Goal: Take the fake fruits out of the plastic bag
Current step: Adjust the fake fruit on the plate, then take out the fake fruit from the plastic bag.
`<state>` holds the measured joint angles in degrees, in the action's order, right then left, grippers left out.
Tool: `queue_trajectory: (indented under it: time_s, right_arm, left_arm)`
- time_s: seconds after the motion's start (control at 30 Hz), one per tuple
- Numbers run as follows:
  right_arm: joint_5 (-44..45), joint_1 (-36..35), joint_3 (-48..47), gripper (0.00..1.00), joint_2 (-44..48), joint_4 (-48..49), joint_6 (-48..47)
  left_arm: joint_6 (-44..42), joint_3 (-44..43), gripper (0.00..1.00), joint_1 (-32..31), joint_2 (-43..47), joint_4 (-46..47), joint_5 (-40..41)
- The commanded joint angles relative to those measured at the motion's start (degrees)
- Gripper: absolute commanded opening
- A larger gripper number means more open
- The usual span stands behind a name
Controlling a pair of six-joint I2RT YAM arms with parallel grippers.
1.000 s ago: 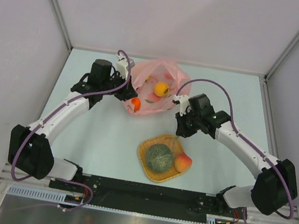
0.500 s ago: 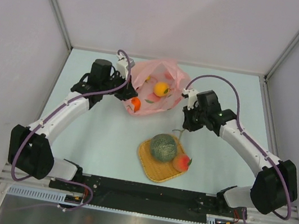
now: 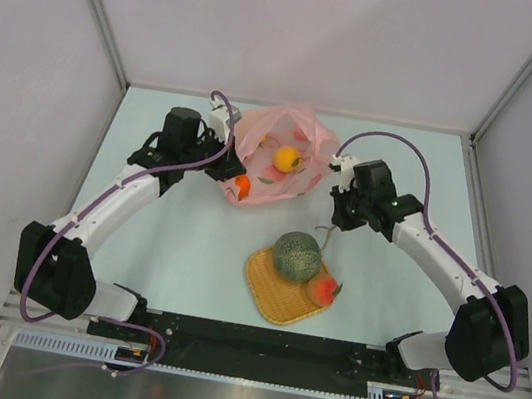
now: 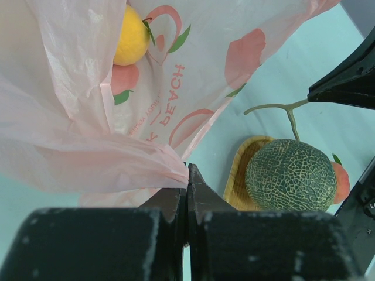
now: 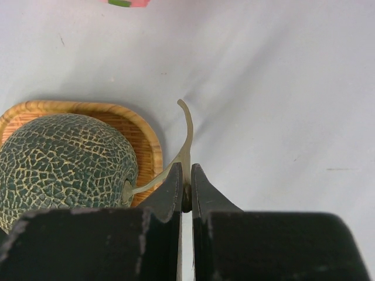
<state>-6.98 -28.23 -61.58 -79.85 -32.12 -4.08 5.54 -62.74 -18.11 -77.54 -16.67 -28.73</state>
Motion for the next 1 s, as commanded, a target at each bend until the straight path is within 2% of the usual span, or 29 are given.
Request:
queue_trajectory:
  time_s: [0.0,0.03,0.07,0.17,0.23,0.4,0.63,0.77,0.9,0.97]
  right_arm:
    - [0.4,0.5,0.2,0.14,2.2,1.8,0.4]
    - [-2.5,0.5,0.1,0.29,2.7,1.8,0.3]
    - [-4.1,0.5,0.1,0.49,3.0,1.8,0.4]
    - [-8.3,0.1,-1.4,0.68,4.8,1.6,0.9]
    - [-9.8,-0.2,-3.9,0.73,5.6,-0.5,0.6]
    - [-12.9,-0.4,-13.4,0.72,6.6,-3.7,-1.4]
    - [-17.5,-3.6,-18.0,0.62,0.9,1.8,-0.9]
    - [-15.1,-6.9,-19.6,0.6,-3.9,4.8,-0.1]
    - [-5.5,-10.8,-23.0,0.57,-10.3,6.5,-0.8]
    - [-3.7,-11.2,-25.0,0.53,-15.0,8.9,1.3]
  left_arm:
    - [-0.1,0.1,0.0,-0.4,1.0,2.2,-1.3]
    - [-0.1,0.1,0.0,-0.4,1.0,2.3,-1.3]
    - [0.0,0.1,0.0,-0.4,1.0,2.3,-1.4]
    - [0.0,-0.5,0.0,-0.5,0.8,1.7,-1.5]
    - [-0.4,-0.9,0.0,-0.5,0.7,1.0,-1.5]
    - [-1.6,-2.6,0.0,-0.5,0.8,-2.0,-1.5]
    - [-2.6,-1.8,0.0,-0.5,2.5,-3.6,-0.7]
    - [-0.9,-1.0,0.0,-0.5,3.4,-3.4,-0.5]
    - [-3.2,-1.2,0.0,-0.4,6.9,-7.0,2.4]
    - [-4.4,-0.1,0.0,-0.4,8.4,-8.6,3.9]
